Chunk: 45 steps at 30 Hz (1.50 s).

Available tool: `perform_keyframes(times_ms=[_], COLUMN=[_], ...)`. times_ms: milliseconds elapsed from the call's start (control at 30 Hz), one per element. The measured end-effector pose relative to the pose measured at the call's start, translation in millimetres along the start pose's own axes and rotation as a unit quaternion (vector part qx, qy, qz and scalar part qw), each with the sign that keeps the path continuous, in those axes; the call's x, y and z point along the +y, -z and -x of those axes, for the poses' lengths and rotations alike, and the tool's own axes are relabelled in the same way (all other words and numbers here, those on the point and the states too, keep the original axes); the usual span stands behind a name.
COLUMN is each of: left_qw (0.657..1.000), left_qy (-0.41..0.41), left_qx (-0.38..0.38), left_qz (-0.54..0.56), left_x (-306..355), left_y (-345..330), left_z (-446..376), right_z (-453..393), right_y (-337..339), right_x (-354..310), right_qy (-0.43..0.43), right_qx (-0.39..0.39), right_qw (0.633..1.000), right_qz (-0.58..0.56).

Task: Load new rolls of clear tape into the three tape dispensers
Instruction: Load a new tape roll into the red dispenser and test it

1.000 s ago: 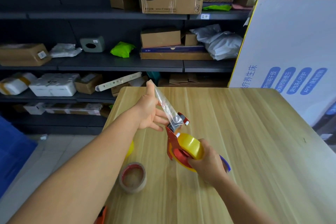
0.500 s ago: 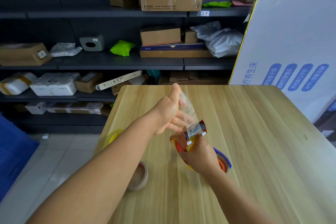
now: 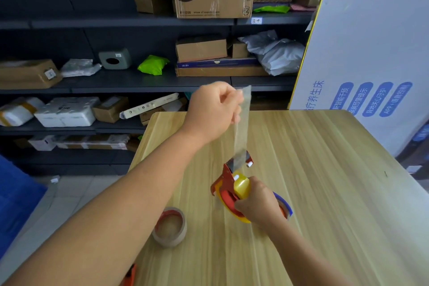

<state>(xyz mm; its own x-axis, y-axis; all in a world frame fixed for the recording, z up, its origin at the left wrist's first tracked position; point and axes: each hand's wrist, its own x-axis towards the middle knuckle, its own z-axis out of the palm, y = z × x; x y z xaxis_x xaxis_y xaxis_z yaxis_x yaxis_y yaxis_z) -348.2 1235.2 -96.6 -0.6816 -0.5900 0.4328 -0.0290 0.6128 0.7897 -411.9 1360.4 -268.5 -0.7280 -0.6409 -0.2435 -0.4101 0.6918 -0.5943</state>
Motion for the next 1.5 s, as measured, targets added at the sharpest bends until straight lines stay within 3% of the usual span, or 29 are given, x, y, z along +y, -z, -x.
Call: perform_keyframes(times_ms=[433, 700, 967, 1133, 1300, 1500], left_qw=[0.993, 0.993, 0.981, 0.949, 0.894, 0.829], left_qy=[0.013, 0.040, 0.121, 0.226, 0.352, 0.459], left_qx=[0.004, 0.010, 0.061, 0.126, 0.167, 0.158], left_qz=[0.116, 0.113, 0.140, 0.179, 0.221, 0.278], left_x=[21.4, 16.6, -4.5, -41.7, -92.5, -133.6], left_y=[-1.0, 9.6, 21.0, 42.6, 51.9, 46.8], left_z=[-0.4, -5.8, -22.2, -25.0, -7.4, 28.3], right_z=[-4.1, -0.5, 7.7, 12.9, 10.1, 7.7], right_y=[0.2, -10.5, -11.6, -2.4, 8.6, 16.5], right_x=[-15.8, 11.4, 17.9, 19.5, 20.5, 14.9], right_qy=[0.028, -0.003, 0.013, 0.008, 0.010, 0.014], right_qx=[0.053, -0.001, -0.011, -0.003, -0.009, -0.023], right_qw=[0.997, 1.000, 0.998, 0.992, 0.986, 0.976], right_qz=[-0.042, 0.007, -0.061, -0.123, -0.164, -0.216])
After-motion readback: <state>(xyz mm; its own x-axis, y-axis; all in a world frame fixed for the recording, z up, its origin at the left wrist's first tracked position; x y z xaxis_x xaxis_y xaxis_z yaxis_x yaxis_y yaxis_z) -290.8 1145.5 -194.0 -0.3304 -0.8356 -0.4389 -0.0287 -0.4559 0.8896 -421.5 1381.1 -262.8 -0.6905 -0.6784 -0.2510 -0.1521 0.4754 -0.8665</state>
